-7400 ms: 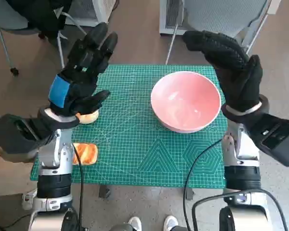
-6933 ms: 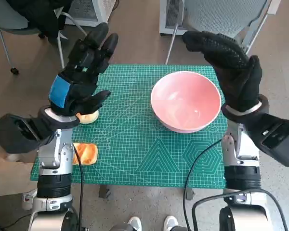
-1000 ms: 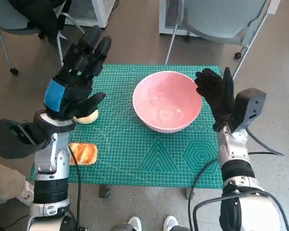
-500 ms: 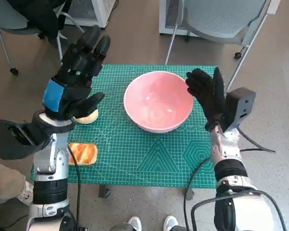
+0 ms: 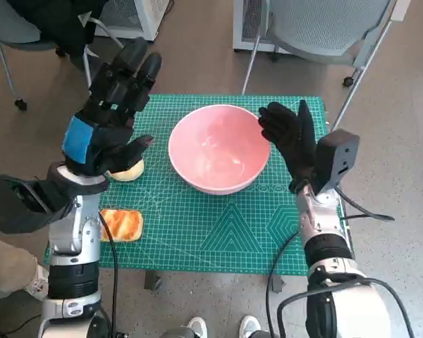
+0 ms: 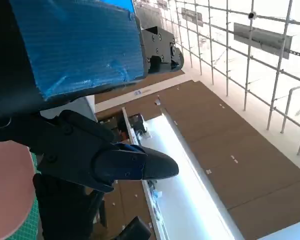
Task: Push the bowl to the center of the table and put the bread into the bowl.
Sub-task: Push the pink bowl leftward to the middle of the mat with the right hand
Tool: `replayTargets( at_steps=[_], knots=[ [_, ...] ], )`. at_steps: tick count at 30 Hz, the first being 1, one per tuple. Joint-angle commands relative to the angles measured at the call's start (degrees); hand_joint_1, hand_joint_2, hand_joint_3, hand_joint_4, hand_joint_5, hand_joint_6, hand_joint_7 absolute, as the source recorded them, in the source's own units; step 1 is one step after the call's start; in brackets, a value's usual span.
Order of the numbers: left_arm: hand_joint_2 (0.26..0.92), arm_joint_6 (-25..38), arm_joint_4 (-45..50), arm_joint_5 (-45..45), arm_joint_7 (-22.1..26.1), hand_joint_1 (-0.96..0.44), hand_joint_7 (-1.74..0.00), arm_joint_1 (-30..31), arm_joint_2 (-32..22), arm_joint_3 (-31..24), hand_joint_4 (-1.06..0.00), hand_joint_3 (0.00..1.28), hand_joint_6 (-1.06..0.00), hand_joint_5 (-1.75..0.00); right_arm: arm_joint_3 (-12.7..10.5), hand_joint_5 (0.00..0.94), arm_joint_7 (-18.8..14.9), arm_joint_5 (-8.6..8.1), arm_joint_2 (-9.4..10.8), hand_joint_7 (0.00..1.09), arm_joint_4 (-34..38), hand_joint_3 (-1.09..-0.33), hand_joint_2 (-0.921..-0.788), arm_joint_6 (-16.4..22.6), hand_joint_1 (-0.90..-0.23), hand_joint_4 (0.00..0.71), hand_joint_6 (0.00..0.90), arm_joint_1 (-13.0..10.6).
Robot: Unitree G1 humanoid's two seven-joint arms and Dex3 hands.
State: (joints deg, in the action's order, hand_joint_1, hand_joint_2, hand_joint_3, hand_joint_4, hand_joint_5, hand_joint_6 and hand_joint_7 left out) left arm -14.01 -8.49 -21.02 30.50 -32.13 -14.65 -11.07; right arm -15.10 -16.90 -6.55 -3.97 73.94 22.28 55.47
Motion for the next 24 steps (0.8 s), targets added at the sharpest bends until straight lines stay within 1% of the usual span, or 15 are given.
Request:
replayTargets(
  at_steps=[1,6,10,14,16,19,21,24],
  knots=[
    [0.921,0.01,0.09,-0.27,-0.15,-0.67,-0.31,0.43,-0.34,-0.24,-0.08,0.31,-0.05,0.0,0.36,0.001,-0.62,0.31,1.0,0.06,0.61,-0.828,-0.921,-0.95,-0.675,0.071,0.102,-0.58],
    [0.921,0.16,0.38,-0.17,-0.34,-0.67,-0.32,0.51,-0.24,-0.11,-0.08,0.31,-0.05,0.0,0.44,0.001,-0.9,0.26,0.94,0.07,0.56,-0.829,-0.921,-1.02,-0.679,0.071,0.101,-0.62],
    [0.921,0.18,0.47,-0.24,-0.34,-0.67,-0.33,0.64,-0.29,-0.15,-0.08,0.31,-0.04,0.0,0.42,0.001,-1.53,0.19,0.05,0.07,0.22,-0.828,-0.921,-0.76,-0.692,0.072,0.101,-0.48],
    [0.921,0.34,1.02,-0.47,-0.29,-0.67,-0.33,1.04,-0.45,-0.3,-0.08,0.31,-0.04,0.0,-0.03,0.001,-2.62,-0.57,-0.93,0.07,-1.05,-0.823,-0.921,0.09,-0.698,0.073,0.099,0.26],
    [0.921,0.49,1.5,-0.5,-0.35,-0.67,-0.36,1.25,-0.54,-0.34,-0.08,0.32,-0.02,0.0,-0.24,0.001,-3.18,-1.07,-1.01,0.07,-2.52,-0.818,-0.921,1.59,-0.691,0.073,0.098,0.5],
    [0.921,0.58,1.72,-0.56,-0.37,-0.67,-0.39,1.35,-0.64,-0.46,-0.08,0.34,-0.01,0.0,-0.29,0.001,-4.46,-1.74,-0.62,0.07,-5.71,-0.816,-0.921,5.83,-0.672,0.073,0.099,0.39],
    [0.921,0.56,1.67,-0.55,-0.41,-0.66,-0.39,1.3,-0.63,-0.49,-0.08,0.34,0.0,0.0,-0.25,0.001,-6.08,-2.44,-0.28,0.07,-7.78,-0.816,-0.921,8.55,-0.67,0.073,0.102,0.12],
    [0.921,0.31,1.3,-0.34,-0.52,-0.66,-0.4,1.05,-0.45,-0.4,-0.08,0.35,0.0,0.0,0.37,0.001,-10.23,-4.19,0.64,0.07,-12.77,-0.816,-0.921,13.75,-0.674,0.073,0.106,-1.27]
  ],
)
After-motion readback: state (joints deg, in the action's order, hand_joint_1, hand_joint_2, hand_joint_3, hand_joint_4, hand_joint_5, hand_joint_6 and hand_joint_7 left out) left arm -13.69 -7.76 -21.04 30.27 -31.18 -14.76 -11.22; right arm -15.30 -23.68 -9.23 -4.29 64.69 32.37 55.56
